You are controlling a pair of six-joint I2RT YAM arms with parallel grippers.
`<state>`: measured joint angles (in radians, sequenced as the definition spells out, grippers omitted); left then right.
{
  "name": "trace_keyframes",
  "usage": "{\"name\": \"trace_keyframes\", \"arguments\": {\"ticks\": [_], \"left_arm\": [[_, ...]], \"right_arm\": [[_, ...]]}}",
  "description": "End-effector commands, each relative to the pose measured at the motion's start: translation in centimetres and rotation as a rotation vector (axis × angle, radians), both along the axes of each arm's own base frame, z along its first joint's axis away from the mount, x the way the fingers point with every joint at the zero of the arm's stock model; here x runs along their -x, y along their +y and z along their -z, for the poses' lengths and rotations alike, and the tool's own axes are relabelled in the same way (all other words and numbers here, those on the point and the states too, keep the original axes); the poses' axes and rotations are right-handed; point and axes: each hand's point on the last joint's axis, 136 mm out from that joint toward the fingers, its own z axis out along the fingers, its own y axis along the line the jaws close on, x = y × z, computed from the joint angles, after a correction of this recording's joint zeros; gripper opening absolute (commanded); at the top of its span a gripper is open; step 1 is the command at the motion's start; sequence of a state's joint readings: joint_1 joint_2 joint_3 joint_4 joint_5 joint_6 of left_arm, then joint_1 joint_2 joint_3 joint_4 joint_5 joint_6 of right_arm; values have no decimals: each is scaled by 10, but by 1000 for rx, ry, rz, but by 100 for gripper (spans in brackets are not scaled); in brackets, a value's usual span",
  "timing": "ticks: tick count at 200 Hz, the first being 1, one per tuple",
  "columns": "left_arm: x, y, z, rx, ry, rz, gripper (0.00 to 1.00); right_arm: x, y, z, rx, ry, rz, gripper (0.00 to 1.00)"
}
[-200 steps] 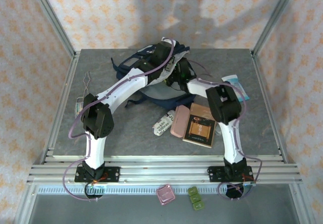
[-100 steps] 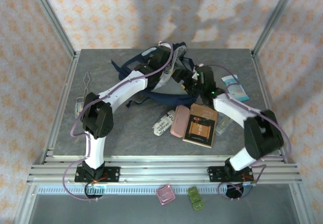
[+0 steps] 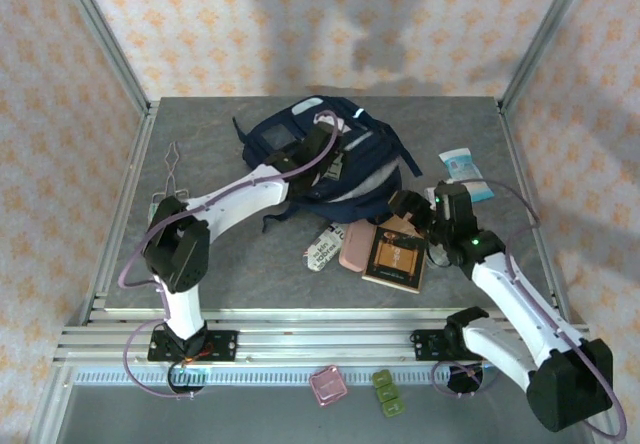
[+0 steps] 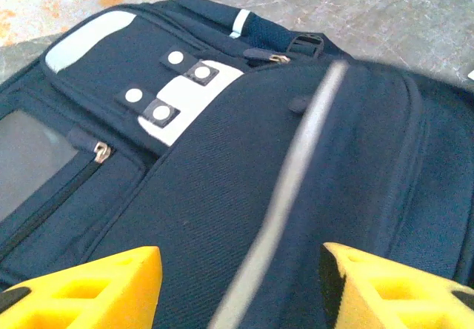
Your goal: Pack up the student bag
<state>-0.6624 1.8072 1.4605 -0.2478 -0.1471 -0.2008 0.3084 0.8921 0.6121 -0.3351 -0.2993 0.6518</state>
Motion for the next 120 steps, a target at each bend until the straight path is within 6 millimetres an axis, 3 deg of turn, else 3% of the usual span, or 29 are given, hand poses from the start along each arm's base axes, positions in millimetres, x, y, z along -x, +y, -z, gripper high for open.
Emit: {"name": "trace_keyframes", "arguments": {"ticks": [1, 24, 55, 99, 120], "left_arm": [[12, 11, -16, 47, -40, -58, 60], [26, 19, -25, 68, -78, -73, 62], [74, -39, -20, 187, 42, 205, 58], [156, -107, 47, 190, 305, 433, 53], [183, -129, 63, 222, 379, 508, 52]], "right_arm": [[16, -13, 13, 23, 68, 60, 91], [35, -26, 36, 76, 158, 90, 90], [57, -31, 62, 53, 224, 116, 87], [75, -38, 90, -8, 246, 192, 83], [79, -35, 101, -51, 255, 188, 82]]}}
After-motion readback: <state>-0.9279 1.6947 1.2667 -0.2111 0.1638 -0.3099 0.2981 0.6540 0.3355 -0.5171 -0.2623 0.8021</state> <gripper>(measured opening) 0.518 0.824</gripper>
